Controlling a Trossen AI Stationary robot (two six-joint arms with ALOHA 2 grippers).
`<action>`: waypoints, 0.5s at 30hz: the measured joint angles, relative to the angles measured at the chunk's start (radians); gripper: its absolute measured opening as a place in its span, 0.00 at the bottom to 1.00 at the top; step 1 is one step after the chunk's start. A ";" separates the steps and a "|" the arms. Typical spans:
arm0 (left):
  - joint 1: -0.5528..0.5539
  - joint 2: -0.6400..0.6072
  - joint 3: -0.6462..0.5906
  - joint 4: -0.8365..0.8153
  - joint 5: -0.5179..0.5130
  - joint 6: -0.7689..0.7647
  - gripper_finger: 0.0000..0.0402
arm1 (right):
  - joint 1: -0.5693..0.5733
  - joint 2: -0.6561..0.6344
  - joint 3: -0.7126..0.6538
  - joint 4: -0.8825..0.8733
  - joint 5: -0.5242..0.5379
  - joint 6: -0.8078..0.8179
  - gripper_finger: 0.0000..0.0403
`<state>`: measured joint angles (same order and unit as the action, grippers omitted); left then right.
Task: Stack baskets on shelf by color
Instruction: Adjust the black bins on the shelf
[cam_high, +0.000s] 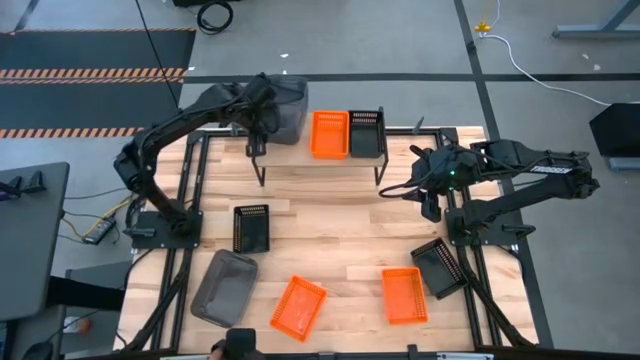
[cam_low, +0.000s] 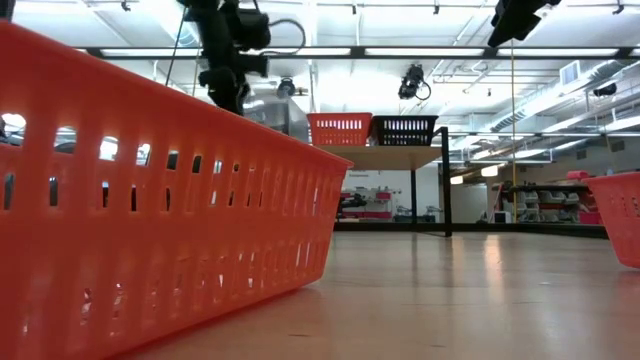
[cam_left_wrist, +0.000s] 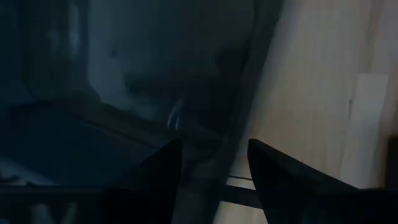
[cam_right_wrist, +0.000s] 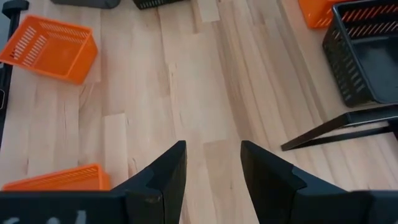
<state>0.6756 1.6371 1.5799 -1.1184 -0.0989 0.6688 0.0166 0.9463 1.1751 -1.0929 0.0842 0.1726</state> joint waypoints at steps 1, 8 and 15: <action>-0.005 0.004 0.000 -0.009 -0.001 -0.007 0.47 | 0.000 0.000 0.000 0.000 0.000 0.000 0.39; -0.078 -0.015 0.000 -0.066 -0.002 -0.071 0.43 | 0.000 0.000 0.000 0.000 0.000 -0.011 0.39; -0.141 -0.022 0.000 -0.093 -0.004 -0.177 0.43 | 0.000 0.000 0.000 0.000 0.000 -0.008 0.39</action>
<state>0.5349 1.6146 1.5799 -1.2110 -0.1033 0.4919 0.0166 0.9464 1.1751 -1.0931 0.0841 0.1643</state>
